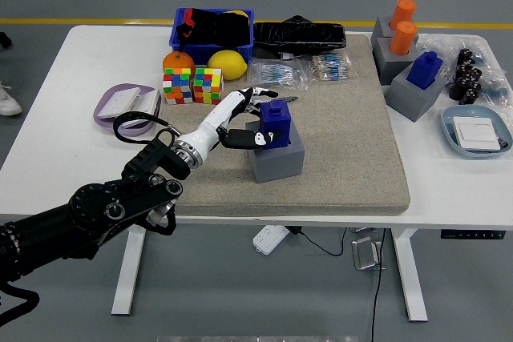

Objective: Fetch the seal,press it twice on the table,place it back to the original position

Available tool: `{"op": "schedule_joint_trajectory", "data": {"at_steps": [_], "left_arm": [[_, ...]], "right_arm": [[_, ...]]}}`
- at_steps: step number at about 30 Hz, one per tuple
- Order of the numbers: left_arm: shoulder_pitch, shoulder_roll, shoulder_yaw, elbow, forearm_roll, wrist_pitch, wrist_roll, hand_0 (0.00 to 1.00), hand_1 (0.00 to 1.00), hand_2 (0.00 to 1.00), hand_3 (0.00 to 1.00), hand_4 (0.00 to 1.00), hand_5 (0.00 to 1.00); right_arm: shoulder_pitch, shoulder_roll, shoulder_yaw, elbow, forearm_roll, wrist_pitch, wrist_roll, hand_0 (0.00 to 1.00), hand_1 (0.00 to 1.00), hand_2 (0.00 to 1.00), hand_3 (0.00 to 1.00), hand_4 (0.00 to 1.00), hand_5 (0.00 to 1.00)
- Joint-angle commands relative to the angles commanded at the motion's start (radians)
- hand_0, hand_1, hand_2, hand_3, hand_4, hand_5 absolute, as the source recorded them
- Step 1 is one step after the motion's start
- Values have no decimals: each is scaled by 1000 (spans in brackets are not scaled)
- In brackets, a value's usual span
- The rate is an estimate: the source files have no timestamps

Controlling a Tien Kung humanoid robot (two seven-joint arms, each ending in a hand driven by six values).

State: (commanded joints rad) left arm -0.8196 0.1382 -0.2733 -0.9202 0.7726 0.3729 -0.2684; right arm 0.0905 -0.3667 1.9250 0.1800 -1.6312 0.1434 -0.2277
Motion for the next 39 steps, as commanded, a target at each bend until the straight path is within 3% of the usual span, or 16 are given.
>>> {"op": "schedule_joint_trajectory", "data": {"at_steps": [39], "left_arm": [[28, -46, -23, 33, -16, 18, -29, 807, 540, 473, 789, 668, 2]], "right_arm": [[7, 0, 3, 0, -4, 0, 2, 787, 719, 723, 659, 802, 488]]}}
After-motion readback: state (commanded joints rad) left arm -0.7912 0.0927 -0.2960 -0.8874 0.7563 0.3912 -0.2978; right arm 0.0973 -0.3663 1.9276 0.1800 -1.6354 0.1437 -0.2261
